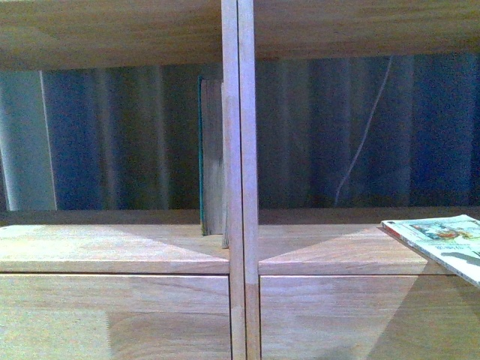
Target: Organize books on shelf
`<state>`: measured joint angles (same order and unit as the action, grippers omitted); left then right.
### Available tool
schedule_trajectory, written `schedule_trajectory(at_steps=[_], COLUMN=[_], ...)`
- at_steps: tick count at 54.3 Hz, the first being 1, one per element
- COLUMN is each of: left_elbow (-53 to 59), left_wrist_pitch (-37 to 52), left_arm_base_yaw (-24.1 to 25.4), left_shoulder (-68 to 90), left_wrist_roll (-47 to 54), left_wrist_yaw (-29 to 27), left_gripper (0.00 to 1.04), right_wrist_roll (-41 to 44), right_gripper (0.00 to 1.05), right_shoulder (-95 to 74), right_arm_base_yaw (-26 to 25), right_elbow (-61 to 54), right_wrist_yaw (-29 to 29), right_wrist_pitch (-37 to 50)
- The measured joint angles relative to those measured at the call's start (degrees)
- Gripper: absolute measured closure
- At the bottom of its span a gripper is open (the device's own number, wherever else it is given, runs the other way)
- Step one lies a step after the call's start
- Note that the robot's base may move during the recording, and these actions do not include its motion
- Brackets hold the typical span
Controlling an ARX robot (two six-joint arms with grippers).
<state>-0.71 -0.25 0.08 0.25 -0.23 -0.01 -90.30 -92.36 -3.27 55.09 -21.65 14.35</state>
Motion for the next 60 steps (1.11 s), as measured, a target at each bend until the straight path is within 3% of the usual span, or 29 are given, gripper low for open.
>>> schedule_trajectory(at_steps=[7,25,49,60], left_elbow=[0.0,0.0,0.0,0.0], left_wrist_pitch=[0.0,0.0,0.0,0.0], left_arm_base_yaw=[0.0,0.0,0.0,0.0], left_shoulder=[0.0,0.0,0.0,0.0], left_wrist_roll=[0.0,0.0,0.0,0.0], left_wrist_yaw=[0.0,0.0,0.0,0.0], left_gripper=[0.07,0.07,0.07,0.07], right_wrist_roll=[-0.04,1.7,18.47,25.62], right_gripper=[0.97,0.97,0.97,0.97], right_shoulder=[0.5,5.77,28.26,37.73], right_arm_base_yaw=[-0.02,-1.33,-6.91,-6.75], right_elbow=[-0.11,-3.72,-12.41,-14.16], right_wrist_yaw=[-0.15,0.48,5.16,7.72], right_wrist_pitch=[0.74,1.79,5.33,7.93])
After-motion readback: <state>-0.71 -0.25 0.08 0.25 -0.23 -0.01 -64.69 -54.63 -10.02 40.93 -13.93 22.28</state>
